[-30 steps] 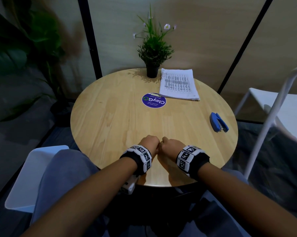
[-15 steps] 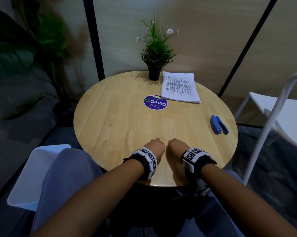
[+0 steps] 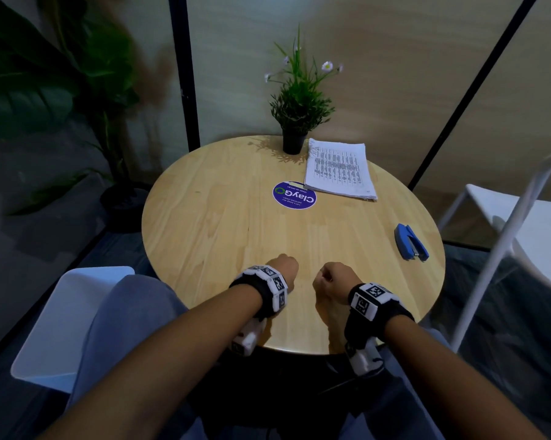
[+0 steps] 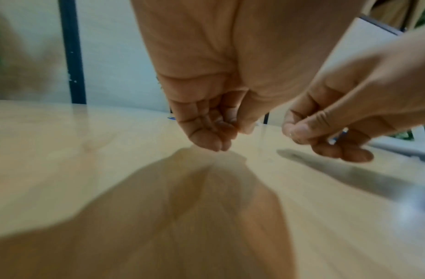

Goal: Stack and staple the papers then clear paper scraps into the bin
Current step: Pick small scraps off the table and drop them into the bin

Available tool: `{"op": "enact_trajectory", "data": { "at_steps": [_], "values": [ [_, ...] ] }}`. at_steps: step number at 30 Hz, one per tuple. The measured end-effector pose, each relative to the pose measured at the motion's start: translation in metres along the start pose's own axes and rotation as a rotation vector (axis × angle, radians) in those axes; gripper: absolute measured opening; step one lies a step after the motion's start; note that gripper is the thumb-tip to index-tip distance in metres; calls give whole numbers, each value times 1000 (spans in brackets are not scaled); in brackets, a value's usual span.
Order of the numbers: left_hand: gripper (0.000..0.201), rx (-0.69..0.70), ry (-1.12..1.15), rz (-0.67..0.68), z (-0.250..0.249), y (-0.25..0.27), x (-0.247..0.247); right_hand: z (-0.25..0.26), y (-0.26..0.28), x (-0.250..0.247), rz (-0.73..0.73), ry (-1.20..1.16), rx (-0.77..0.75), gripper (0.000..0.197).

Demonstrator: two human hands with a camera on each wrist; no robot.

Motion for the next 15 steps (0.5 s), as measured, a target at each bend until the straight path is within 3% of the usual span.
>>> {"op": "enact_trajectory", "data": {
  "at_steps": [3, 5, 7, 15],
  "values": [
    [19, -23, 100, -38, 26, 8, -20, 17, -5, -1, 14, -53, -55, 17],
    [31, -55, 166, -71, 49, 16, -35, 34, -10, 1, 33, -134, -88, 27],
    [22, -72, 265, -133, 75, 26, -50, 57, -15, 4, 46, -227, -135, 29],
    [11, -185, 434, -423, 200, 109, -68, 198, -35, 30, 161, -353, -361, 27]
  ]
}}
Point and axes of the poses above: each hand's wrist, its own y-axis away from the middle knuckle, its own x-axis out of the palm, z = x × y, the point moved 8 cm from there along -y, towards the middle knuckle, and after that the axes turned 10 degrees about z, right-handed, at the moved point
